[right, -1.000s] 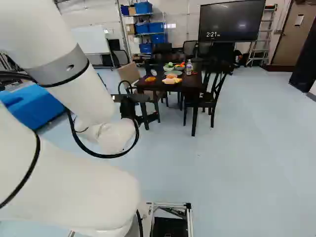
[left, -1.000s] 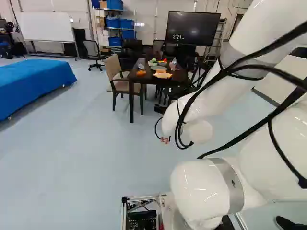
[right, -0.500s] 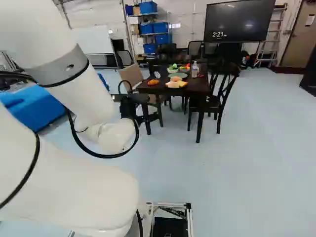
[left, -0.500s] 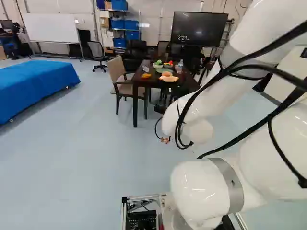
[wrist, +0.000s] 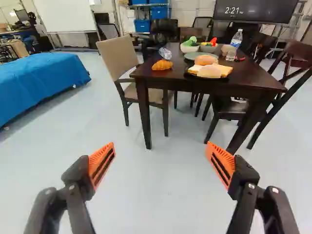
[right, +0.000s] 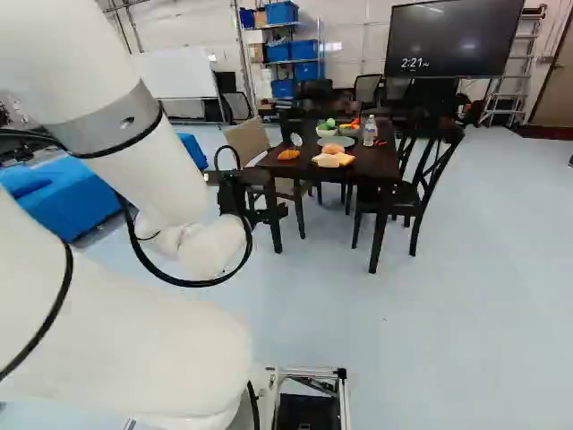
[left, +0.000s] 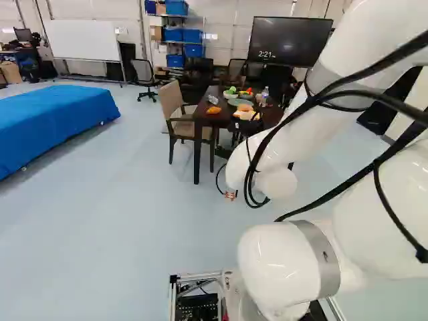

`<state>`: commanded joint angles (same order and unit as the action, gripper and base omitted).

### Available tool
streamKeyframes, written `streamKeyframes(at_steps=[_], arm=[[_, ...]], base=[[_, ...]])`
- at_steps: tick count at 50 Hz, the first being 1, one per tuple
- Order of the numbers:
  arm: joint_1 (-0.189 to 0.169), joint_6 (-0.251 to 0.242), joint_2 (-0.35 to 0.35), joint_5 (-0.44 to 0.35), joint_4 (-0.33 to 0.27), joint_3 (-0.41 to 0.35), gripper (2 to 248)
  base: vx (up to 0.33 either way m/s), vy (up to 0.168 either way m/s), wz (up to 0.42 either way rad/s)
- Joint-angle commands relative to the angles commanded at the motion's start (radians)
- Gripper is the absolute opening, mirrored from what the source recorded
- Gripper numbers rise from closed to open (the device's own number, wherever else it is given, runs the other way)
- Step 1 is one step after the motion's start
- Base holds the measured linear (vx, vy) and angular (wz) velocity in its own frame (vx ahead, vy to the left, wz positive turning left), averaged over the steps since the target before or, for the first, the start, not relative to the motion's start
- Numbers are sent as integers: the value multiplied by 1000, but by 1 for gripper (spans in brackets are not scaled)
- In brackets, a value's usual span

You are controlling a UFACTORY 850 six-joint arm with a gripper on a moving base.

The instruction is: Move the croissant to the empty plate

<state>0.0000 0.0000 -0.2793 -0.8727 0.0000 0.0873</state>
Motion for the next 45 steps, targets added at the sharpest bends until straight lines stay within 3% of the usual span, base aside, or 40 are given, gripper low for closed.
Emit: streamKeyframes(at_steps=[45], arm=[[0,0,0,0,0,0,247]], base=[[184,49,-23]])
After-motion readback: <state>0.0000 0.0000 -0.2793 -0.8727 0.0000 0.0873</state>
